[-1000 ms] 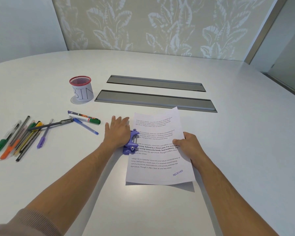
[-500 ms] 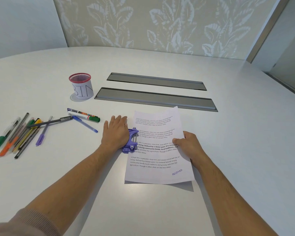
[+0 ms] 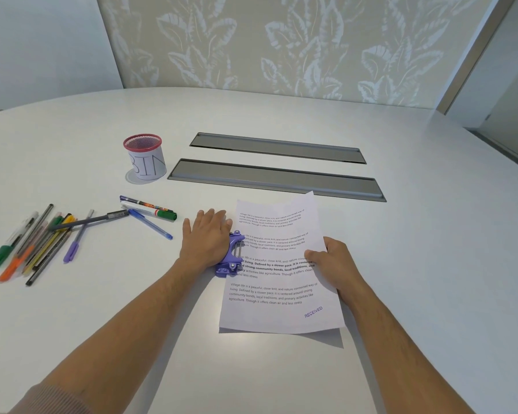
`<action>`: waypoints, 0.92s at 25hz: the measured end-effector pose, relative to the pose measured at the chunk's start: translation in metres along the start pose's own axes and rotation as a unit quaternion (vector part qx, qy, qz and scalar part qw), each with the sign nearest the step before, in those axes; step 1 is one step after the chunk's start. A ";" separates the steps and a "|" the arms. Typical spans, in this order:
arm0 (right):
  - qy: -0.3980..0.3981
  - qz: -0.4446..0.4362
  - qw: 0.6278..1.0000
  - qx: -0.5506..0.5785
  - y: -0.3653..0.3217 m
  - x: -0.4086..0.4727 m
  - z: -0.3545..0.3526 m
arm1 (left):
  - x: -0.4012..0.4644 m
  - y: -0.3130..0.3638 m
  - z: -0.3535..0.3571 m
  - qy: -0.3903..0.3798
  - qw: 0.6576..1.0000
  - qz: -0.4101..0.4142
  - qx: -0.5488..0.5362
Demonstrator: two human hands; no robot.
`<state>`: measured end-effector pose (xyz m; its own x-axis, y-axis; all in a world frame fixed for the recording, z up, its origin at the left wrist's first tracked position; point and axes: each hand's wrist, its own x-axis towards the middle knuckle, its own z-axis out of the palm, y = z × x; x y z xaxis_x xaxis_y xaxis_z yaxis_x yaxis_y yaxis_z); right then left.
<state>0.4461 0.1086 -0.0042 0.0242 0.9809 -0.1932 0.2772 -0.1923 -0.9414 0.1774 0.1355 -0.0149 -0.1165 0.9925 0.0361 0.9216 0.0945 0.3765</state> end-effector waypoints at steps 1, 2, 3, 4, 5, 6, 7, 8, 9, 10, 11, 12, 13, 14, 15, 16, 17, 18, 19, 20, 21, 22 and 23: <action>0.001 -0.002 1.000 0.001 0.001 0.000 0.000 | 0.001 0.000 0.000 -0.003 1.000 -0.004 -0.006; 0.002 -0.003 1.000 0.002 0.002 0.001 0.000 | 0.003 -0.001 -0.001 -0.007 1.000 -0.008 -0.011; 0.002 -0.004 1.000 0.003 0.003 0.002 0.000 | 0.004 -0.001 0.000 -0.010 1.000 -0.010 -0.015; 0.001 -0.004 1.000 0.004 0.004 0.003 0.000 | 0.004 0.000 0.000 -0.013 1.000 -0.012 -0.016; 0.000 -0.005 1.000 0.006 0.005 0.003 0.000 | 0.004 0.000 0.000 -0.015 1.000 -0.014 -0.016; -0.001 -0.006 1.000 0.009 0.006 0.004 0.000 | 0.004 -0.001 0.001 -0.014 1.000 -0.015 -0.014; -0.001 -0.006 1.000 0.011 0.006 0.005 0.000 | 0.004 -0.001 0.001 -0.012 1.000 -0.014 -0.010; -0.001 -0.006 1.000 0.013 0.007 0.005 0.000 | 0.003 -0.002 0.002 -0.007 1.000 -0.010 -0.003; -0.002 -0.007 1.000 0.015 0.007 0.005 0.000 | 0.002 -0.002 0.003 0.000 1.000 -0.005 0.006; -0.002 -0.008 1.000 0.017 0.007 0.005 0.000 | 0.001 -0.002 0.004 0.006 1.000 -0.001 0.012; -0.002 -0.008 1.000 0.017 0.007 0.005 0.000 | 0.001 -0.003 0.004 0.010 1.000 0.002 0.013; -0.002 -0.006 1.000 0.019 0.007 0.005 0.000 | 0.001 -0.003 0.004 0.010 1.000 0.003 0.011; -0.004 -0.003 1.000 0.026 0.007 0.005 0.000 | 0.000 -0.003 0.004 0.007 1.000 0.001 0.007; -0.007 0.001 0.999 0.041 0.006 0.005 -0.001 | 0.001 -0.003 0.004 0.004 1.000 -0.001 0.002; -0.012 0.005 0.998 0.063 0.006 0.004 -0.001 | 0.001 -0.003 0.003 0.001 1.000 -0.005 -0.004; -0.017 0.009 0.996 0.086 0.005 0.003 -0.002 | 0.003 -0.002 0.001 -0.003 1.000 -0.009 -0.010; -0.021 0.009 0.994 0.103 0.004 0.001 -0.003 | 0.005 0.000 -0.001 -0.011 1.000 -0.013 -0.012; -0.022 0.008 0.993 0.112 0.003 0.000 -0.004 | 0.007 0.003 -0.004 -0.022 0.999 -0.020 -0.012; -0.023 0.006 0.992 0.120 0.003 -0.002 -0.005 | 0.009 0.007 -0.008 -0.035 0.999 -0.030 -0.012; -0.023 0.005 0.991 0.130 0.002 -0.004 -0.006 | 0.009 0.011 -0.011 -0.045 0.998 -0.040 -0.010; -0.021 0.004 0.990 0.140 0.002 -0.006 -0.007 | 0.009 0.015 -0.014 -0.053 0.997 -0.046 -0.005; -0.019 0.003 0.989 0.146 0.001 -0.007 -0.009 | 0.008 0.018 -0.017 -0.060 0.997 -0.049 0.003; -0.016 0.001 0.989 0.144 0.001 -0.009 -0.010 | 0.008 0.018 -0.019 -0.065 0.996 -0.054 0.005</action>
<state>0.4557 0.1002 -0.0002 -0.0079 0.9799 -0.1994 -0.0091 -0.1995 -0.9799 0.1859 0.1438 0.0095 -0.1663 0.9783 -0.1236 0.9099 0.2006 0.3631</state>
